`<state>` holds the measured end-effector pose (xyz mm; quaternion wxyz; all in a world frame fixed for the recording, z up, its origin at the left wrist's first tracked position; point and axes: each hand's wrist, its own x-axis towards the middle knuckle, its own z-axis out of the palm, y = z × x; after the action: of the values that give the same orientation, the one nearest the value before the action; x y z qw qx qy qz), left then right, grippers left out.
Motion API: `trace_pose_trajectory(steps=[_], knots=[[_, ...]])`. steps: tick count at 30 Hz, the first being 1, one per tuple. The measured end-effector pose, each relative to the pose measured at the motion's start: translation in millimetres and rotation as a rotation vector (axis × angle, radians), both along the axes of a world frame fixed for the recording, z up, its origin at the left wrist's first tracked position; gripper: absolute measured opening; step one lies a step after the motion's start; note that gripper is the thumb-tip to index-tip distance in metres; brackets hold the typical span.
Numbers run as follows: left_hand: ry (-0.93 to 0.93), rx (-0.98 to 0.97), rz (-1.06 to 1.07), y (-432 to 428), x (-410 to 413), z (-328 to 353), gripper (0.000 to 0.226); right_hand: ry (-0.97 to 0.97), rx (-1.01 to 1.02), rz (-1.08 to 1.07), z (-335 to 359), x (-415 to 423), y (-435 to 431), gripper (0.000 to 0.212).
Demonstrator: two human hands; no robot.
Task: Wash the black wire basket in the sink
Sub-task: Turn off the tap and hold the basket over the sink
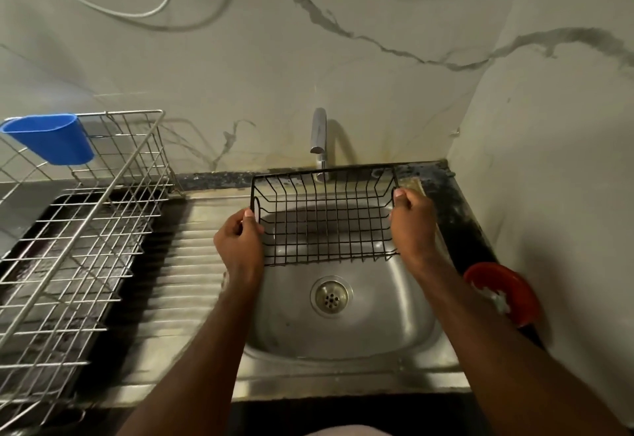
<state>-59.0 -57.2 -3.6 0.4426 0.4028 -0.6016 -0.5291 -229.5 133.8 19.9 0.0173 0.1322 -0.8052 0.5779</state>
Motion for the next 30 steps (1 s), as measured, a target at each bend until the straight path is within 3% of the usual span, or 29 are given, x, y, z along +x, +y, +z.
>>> trace_pose_trajectory(steps=[5,12,20,25,30], knots=[[0.043,-0.084,-0.004,5.0,2.9,2.0,0.034,0.012,-0.022,0.003,6.1,0.0,4.8,0.023],[0.060,-0.053,-0.023,-5.0,-6.5,16.4,0.028,0.016,-0.096,-0.038,8.0,3.2,2.7,0.028],[0.119,-0.069,0.114,-9.4,1.2,25.5,0.010,0.076,-0.141,-0.026,22.0,19.1,-9.9,0.013],[0.084,0.040,0.118,-17.7,10.1,19.4,0.008,0.016,-0.119,0.025,19.2,18.9,-15.3,0.035],[-0.024,0.140,0.052,-22.8,18.7,17.1,0.018,-0.081,-0.031,0.113,27.3,19.8,-11.2,0.033]])
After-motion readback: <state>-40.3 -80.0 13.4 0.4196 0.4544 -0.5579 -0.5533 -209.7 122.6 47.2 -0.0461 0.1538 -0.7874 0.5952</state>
